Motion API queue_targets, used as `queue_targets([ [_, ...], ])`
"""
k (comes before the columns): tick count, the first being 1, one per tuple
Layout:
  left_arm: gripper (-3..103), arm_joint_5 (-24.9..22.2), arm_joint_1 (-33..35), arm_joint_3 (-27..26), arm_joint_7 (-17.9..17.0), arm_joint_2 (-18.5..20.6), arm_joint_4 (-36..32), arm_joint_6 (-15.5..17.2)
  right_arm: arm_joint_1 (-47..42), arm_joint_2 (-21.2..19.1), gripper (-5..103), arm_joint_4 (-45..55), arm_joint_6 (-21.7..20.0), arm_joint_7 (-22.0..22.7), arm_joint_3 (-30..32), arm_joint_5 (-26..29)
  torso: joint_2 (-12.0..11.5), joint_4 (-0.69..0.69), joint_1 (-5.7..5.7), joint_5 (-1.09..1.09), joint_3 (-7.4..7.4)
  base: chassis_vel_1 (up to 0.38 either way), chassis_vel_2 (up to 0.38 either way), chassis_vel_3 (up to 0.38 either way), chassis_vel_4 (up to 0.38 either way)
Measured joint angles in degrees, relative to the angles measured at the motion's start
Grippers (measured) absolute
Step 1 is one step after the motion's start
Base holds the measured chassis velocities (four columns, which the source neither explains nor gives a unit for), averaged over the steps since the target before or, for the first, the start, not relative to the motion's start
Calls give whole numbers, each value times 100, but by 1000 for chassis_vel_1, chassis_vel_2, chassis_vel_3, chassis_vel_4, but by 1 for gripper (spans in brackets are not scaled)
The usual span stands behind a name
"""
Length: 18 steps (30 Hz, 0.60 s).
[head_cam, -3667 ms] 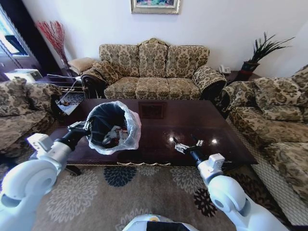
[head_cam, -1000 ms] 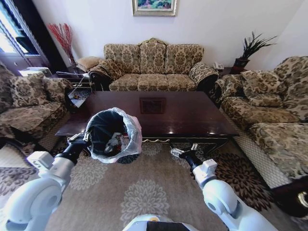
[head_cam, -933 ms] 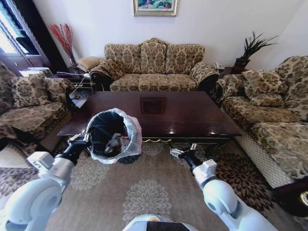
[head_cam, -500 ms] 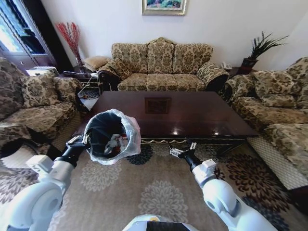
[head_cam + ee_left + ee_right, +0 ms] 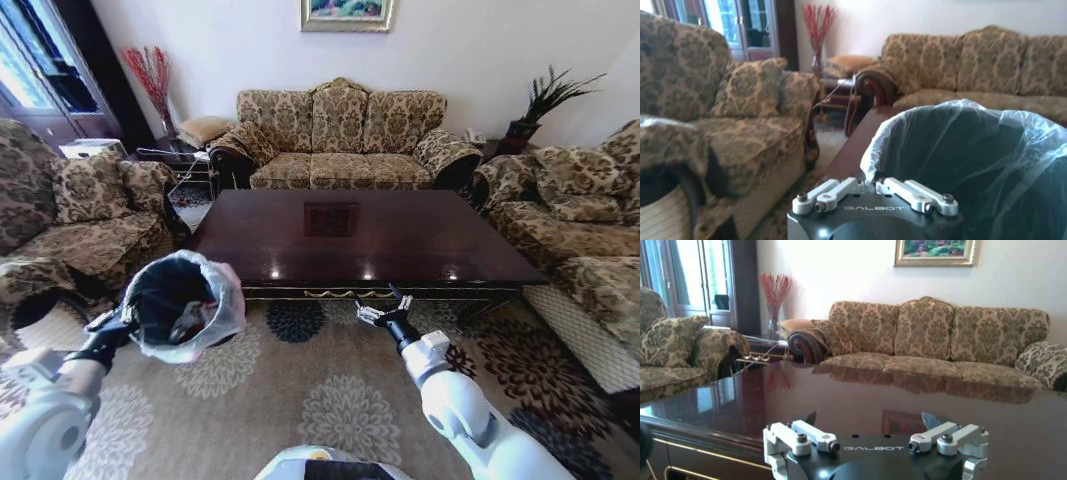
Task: Move to the front of the table and place the trash on the table into the trash bin.
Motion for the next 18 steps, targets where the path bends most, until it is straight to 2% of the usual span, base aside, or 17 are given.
queue_targets([
  [2,3,386,95,146,131,-183,374,-233,16,90,100,-71,51,21,17,-26,0,3,-1,-3,0,0,0,0,0],
  [3,3,386,95,146,131,-183,374,-233,16,90,100,-71,51,21,17,-26,0,3,-1,-3,0,0,0,0,0],
  [5,3,574,-2,293,154,-250,897,-375,24,159,100,-104,88,28,81,-33,0,5,-1,-1,0,0,0,0,0],
  [9,3,543,-481,558,170,-171,2015,-460,-5,240,100,-97,152,72,252,-25,0,-3,0,0,0,0,0,0,0],
  [10,3,543,-481,558,170,-171,2015,-460,-5,240,100,-97,152,72,252,-25,0,-3,0,0,0,0,0,0,0],
  [12,3,471,-730,794,151,-108,2516,-464,-100,268,100,-55,188,112,408,-2,0,1,0,3,0,0,0,0,0],
  [14,3,428,-976,1059,120,-55,2945,-490,-201,288,100,-45,232,121,571,10,0,2,0,-6,0,0,0,0,0],
  [15,3,428,-976,1059,120,-55,2945,-490,-201,288,100,-45,232,121,571,10,0,2,0,-6,0,0,0,0,0],
  [18,3,540,-1464,1518,27,109,3895,-730,-386,395,100,-39,303,109,925,46,0,-3,0,0,0,0,0,0,0],
])
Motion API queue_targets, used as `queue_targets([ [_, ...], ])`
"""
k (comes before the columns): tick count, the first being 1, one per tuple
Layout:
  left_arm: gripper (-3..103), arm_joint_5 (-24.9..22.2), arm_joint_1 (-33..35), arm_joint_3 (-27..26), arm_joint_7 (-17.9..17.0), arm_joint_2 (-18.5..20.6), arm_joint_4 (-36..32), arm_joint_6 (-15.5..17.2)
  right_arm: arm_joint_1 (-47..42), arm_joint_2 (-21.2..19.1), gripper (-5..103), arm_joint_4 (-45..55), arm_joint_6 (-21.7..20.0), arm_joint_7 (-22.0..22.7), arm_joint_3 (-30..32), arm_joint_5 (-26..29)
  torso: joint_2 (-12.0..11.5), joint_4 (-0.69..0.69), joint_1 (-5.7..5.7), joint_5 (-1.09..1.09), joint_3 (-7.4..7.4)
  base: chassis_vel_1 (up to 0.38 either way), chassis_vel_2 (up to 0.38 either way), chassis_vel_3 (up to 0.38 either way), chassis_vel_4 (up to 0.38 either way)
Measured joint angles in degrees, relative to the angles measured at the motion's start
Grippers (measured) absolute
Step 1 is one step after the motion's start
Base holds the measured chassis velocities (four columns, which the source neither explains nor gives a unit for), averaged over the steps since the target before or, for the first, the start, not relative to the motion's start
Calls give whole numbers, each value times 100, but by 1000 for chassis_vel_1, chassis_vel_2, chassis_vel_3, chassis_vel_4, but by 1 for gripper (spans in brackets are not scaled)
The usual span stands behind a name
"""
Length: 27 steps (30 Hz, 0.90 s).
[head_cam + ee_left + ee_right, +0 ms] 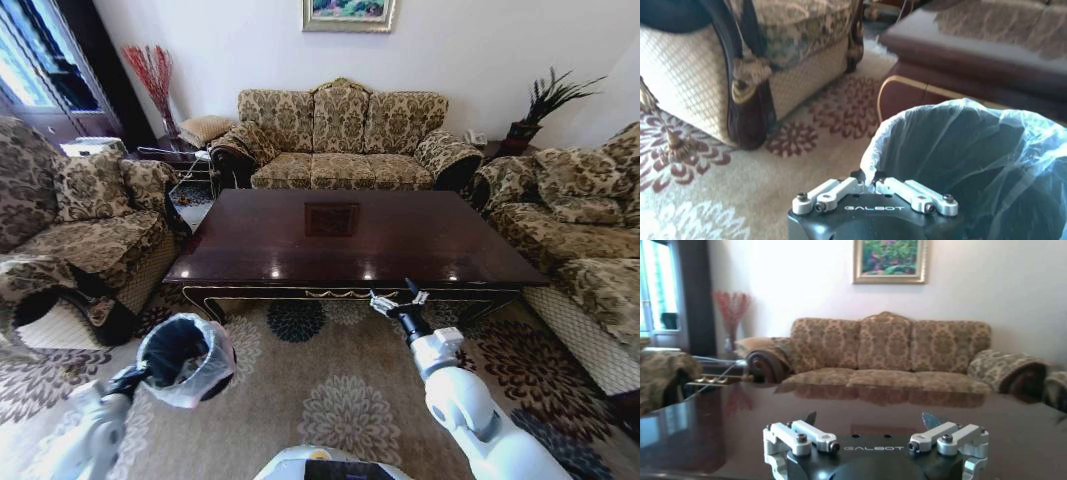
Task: Move to the front of the table and place the trash on the table into the trash bin.
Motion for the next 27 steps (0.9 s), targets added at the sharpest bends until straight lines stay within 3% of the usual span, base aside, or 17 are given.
queue_targets([
  [5,3,126,-218,227,153,123,592,-149,-115,126,100,32,22,-36,254,49,0,4,0,0,0,0,0,0,0],
  [7,3,290,-535,440,274,203,1301,-395,-181,217,100,50,55,-35,384,60,0,6,-1,0,0,0,0,0,0],
  [10,3,333,-681,526,340,225,1651,-574,-204,254,100,64,66,-32,435,64,0,3,0,0,0,0,0,0,0],
  [12,3,377,-939,667,413,219,2282,-1016,-231,317,100,98,73,-22,500,74,0,4,0,0,0,0,0,0,0],
  [13,3,377,-939,667,413,219,2282,-1016,-231,317,100,98,73,-22,500,74,0,4,0,0,0,0,0,0,0],
  [16,3,394,-1183,807,466,144,2908,-1495,-288,383,100,122,91,-15,549,78,0,5,0,-1,0,0,0,0,0],
  [27,3,546,-1441,971,477,115,3343,-1628,-387,438,100,99,119,-11,660,46,0,2,0,-1,0,0,0,0,0],
])
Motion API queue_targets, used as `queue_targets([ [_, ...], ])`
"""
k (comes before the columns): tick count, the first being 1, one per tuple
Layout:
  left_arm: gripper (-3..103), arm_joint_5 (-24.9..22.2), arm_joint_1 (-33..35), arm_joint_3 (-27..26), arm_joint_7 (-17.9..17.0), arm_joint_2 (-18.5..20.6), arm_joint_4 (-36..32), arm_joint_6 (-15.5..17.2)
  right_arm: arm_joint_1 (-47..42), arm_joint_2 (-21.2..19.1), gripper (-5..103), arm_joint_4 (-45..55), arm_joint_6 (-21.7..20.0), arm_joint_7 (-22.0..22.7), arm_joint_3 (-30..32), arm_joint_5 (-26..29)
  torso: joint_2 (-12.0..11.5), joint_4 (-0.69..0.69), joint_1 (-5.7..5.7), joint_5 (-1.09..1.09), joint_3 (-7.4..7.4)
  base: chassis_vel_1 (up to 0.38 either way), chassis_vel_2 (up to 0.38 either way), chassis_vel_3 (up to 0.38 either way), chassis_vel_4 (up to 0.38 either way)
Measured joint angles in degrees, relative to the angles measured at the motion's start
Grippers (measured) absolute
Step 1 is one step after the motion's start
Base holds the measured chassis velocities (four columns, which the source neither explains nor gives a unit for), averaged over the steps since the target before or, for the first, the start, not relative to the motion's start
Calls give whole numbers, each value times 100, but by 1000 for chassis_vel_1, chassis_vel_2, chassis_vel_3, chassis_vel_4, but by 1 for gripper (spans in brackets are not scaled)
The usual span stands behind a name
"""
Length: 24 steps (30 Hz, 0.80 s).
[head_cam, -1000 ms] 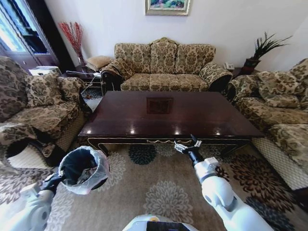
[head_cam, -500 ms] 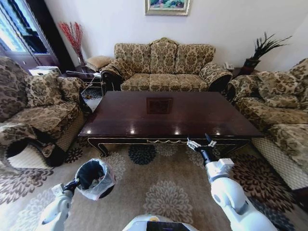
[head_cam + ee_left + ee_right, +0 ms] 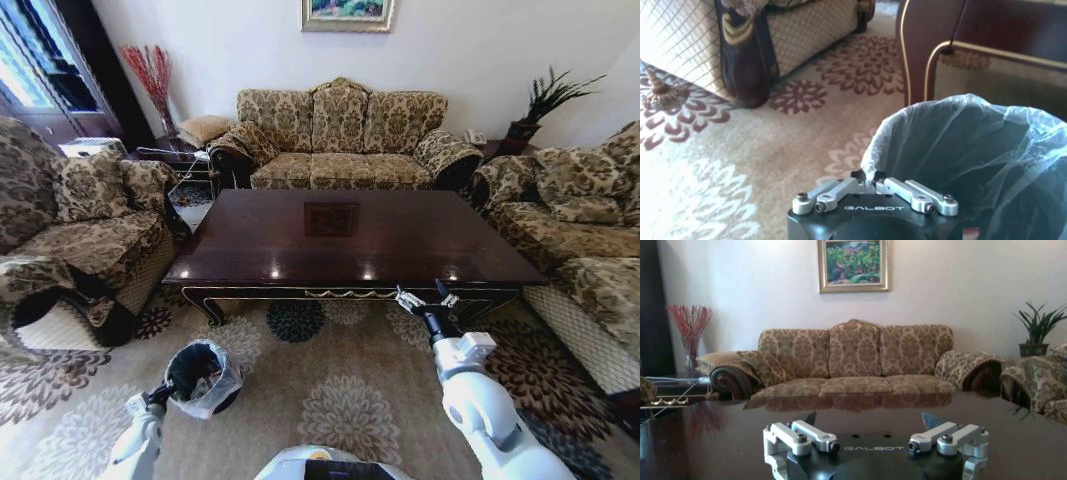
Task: Move to the front of the table and place the trash on the table into the trash bin.
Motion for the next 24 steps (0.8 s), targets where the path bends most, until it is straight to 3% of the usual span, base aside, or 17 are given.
queue_targets([
  [9,3,-67,-194,44,-23,40,507,-104,7,-26,100,2,5,10,100,41,0,2,0,0,0,0,0,0,0],
  [15,2,-109,-95,-5,-13,18,321,124,1,-77,100,1,5,16,125,56,0,2,0,2,0,0,0,0,0],
  [24,39,-162,89,-178,1,23,17,258,47,-84,100,-50,3,7,34,52,0,2,0,1,0,0,0,0,0],
])
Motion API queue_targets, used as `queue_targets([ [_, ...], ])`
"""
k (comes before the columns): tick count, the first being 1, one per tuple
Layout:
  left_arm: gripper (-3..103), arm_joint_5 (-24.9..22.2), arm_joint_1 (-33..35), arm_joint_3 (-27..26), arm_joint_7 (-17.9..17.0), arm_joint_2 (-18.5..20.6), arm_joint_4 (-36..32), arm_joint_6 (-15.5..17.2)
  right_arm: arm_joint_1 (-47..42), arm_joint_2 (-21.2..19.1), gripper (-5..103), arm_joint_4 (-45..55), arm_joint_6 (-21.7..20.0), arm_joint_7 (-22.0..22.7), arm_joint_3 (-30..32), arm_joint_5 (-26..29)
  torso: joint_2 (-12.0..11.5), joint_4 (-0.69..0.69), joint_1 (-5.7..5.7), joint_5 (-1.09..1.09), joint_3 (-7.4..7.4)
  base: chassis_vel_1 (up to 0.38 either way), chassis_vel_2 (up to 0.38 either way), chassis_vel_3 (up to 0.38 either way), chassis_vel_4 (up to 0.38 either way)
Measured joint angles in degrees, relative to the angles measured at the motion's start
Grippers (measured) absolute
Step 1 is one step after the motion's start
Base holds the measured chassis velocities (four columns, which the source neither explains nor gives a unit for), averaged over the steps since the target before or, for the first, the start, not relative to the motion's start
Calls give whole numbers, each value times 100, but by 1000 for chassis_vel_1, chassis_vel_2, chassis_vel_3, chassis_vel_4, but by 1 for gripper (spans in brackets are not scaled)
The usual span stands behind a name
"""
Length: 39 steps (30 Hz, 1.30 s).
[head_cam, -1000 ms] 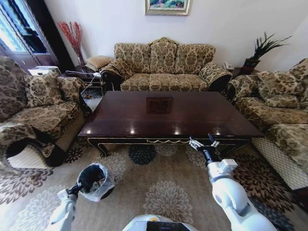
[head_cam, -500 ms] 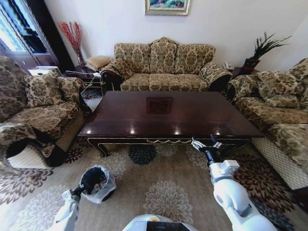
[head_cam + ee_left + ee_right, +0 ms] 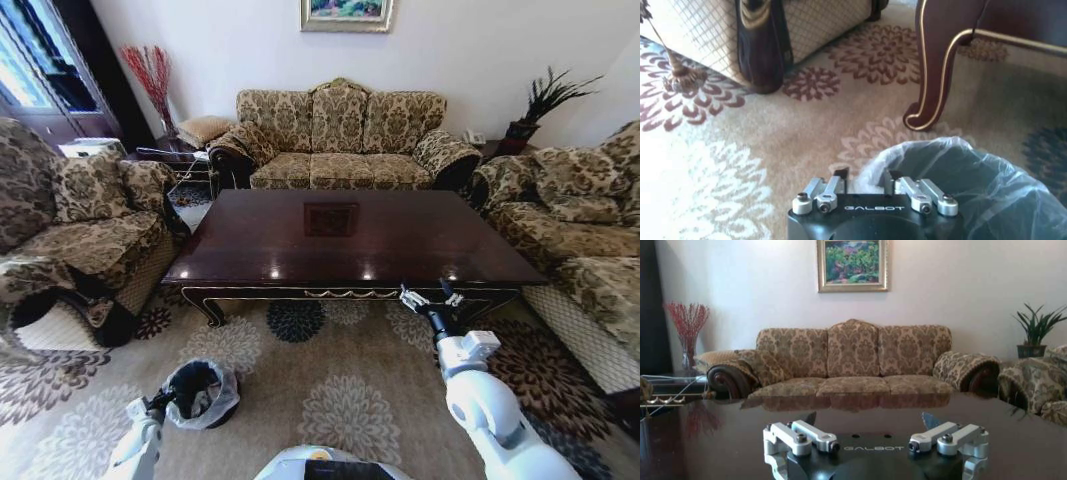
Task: Move to the front of the table and place the trash on the table into the trash bin.
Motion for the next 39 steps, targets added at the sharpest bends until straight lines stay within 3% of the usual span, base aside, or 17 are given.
queue_targets([
  [2,50,-166,141,-170,-49,12,-373,56,9,-31,100,44,-12,0,-45,-1,0,-1,0,0,0,0,0,0,0],
  [4,50,-186,183,-217,-81,9,-501,64,15,-42,100,65,-19,1,-53,6,0,0,0,0,0,0,0,0,0],
  [5,61,-211,297,-395,-158,-18,-939,60,41,-90,100,124,-43,3,-72,44,0,0,0,-1,0,0,0,0,0],
  [6,61,-211,297,-395,-158,-18,-939,60,41,-90,100,124,-43,3,-72,44,0,0,0,-1,0,0,0,0,0],
  [8,77,-196,657,-760,-369,-128,-2305,20,135,-198,100,225,-133,42,-72,190,0,0,0,-2,0,0,0,0,0],
  [10,82,-185,766,-856,-414,-171,-2704,13,160,-234,100,259,-170,63,-63,228,0,-2,0,1,0,0,0,0,0],
  [12,93,-128,1084,-1113,-469,-325,-3729,17,174,-314,100,352,-273,104,-25,282,0,1,0,1,0,0,0,0,0],
  [13,93,-128,1084,-1113,-469,-325,-3729,17,174,-314,100,352,-273,104,-25,282,0,1,0,1,0,0,0,0,0],
  [15,99,192,1419,-1322,-486,-532,-4866,-43,134,-363,100,460,-386,155,19,309,0,0,0,5,0,0,0,0,0],
  [17,100,550,1661,-1376,-487,-722,-5577,-76,90,-385,100,506,-503,187,53,309,0,0,0,3,0,0,0,0,0],
  [20,100,825,1812,-1341,-519,-947,-6148,-71,61,-378,100,510,-720,205,55,245,1,0,0,2,0,0,0,0,0],
  [21,100,825,1812,-1341,-519,-947,-6148,-71,61,-378,100,510,-720,205,55,245,1,0,0,2,0,0,0,0,0],
  [25,100,1356,1903,-1146,-539,-1631,-6655,-134,25,-410,100,498,-1033,382,-249,219,0,-1,0,1,0,0,0,0,0],
  [28,100,1515,1980,-1110,-496,-1906,-6700,-243,-10,-491,100,474,-1049,397,-369,204,0,0,0,0,0,0,0,0,0],
  [33,100,1660,2092,-1090,-425,-2176,-6700,-423,29,-557,100,419,-1048,399,-507,179,0,0,0,0,0,-18,-26,26,19],
  [39,100,1673,2166,-1125,-423,-2169,-6742,-461,83,-425,100,421,-1037,396,-667,105,0,0,0,0,0,-113,-123,103,100],
])
